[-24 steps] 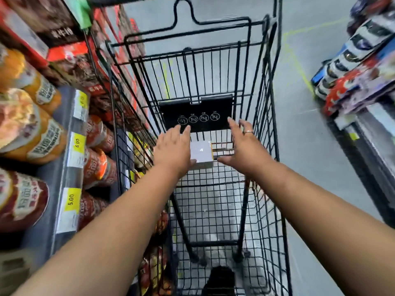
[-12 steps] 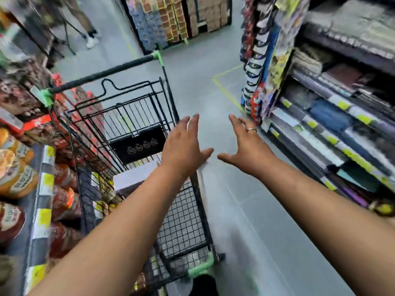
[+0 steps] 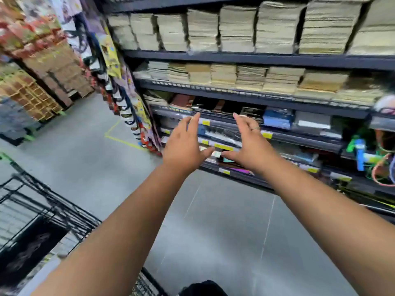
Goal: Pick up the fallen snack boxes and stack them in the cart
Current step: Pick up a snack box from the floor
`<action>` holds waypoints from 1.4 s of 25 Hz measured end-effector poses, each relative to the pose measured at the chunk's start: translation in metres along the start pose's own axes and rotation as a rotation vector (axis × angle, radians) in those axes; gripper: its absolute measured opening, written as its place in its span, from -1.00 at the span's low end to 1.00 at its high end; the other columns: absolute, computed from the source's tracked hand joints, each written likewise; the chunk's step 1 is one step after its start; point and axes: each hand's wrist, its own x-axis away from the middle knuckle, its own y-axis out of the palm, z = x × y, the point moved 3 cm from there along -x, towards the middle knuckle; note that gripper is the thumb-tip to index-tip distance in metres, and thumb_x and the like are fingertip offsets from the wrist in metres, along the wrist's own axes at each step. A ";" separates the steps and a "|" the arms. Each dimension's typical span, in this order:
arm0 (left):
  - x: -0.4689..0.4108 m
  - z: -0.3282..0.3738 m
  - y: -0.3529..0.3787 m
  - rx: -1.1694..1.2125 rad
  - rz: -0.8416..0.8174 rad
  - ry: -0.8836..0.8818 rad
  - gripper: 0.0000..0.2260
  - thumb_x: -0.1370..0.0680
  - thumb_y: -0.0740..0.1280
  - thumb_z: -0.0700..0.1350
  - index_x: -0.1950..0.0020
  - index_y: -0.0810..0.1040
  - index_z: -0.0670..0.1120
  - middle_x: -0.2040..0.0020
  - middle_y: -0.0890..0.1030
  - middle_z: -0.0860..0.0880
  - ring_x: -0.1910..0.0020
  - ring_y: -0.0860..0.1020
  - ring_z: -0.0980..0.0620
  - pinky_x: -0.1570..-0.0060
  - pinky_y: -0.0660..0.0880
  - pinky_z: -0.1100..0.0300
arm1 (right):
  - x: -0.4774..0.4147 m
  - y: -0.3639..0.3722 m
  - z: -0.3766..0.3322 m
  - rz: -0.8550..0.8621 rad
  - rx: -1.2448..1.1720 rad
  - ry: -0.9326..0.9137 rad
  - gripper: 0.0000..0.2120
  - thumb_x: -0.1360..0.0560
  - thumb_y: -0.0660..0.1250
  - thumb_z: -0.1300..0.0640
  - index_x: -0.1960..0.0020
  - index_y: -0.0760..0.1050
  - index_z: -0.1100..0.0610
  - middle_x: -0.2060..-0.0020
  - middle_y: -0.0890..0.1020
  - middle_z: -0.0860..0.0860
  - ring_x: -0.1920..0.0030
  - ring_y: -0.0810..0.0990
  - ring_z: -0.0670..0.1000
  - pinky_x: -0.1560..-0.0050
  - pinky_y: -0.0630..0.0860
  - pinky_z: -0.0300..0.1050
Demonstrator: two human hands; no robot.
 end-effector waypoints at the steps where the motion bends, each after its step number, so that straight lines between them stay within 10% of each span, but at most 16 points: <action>1: -0.012 0.024 0.007 0.015 -0.021 0.057 -0.17 -0.48 0.41 0.16 -0.59 0.02 -0.02 -0.54 0.16 -0.08 -0.51 0.18 -0.07 -0.44 0.16 0.07 | 0.006 -0.019 0.017 0.036 -0.005 0.041 0.01 -0.38 0.50 -0.12 -0.58 -0.11 -0.07 -0.53 -0.01 0.02 -0.47 0.23 0.10 -0.39 0.31 -0.01; 19: -0.041 0.457 0.162 0.338 -0.493 1.115 -0.24 -0.42 0.49 0.09 -0.52 0.23 -0.05 -0.42 0.35 -0.09 -0.39 0.35 -0.08 -0.35 0.26 0.11 | 0.234 -0.227 0.262 0.743 0.001 0.921 -0.01 -0.33 0.55 -0.05 -0.57 0.02 -0.03 -0.48 0.13 0.10 -0.42 0.30 0.14 -0.39 0.32 0.02; 28: 0.096 0.643 0.223 0.580 -0.945 1.228 -0.43 -0.46 0.48 0.00 -0.42 0.41 -0.06 -0.33 0.48 -0.05 -0.26 0.47 0.06 -0.27 0.36 0.24 | 0.463 -0.281 0.322 1.343 -0.225 1.140 -0.32 -0.41 0.51 0.04 -0.45 0.31 -0.04 -0.26 0.47 -0.06 -0.15 0.52 -0.01 0.00 0.41 -0.20; 35: 0.189 0.785 0.260 0.659 -1.153 1.127 -0.50 -0.48 0.47 -0.01 -0.39 0.41 0.06 -0.32 0.49 0.09 -0.19 0.51 0.14 -0.21 0.46 0.17 | 0.597 -0.339 0.388 1.452 -0.360 1.141 -0.39 -0.42 0.50 0.07 -0.39 0.35 -0.13 -0.22 0.48 -0.08 -0.11 0.55 -0.04 0.03 0.57 -0.15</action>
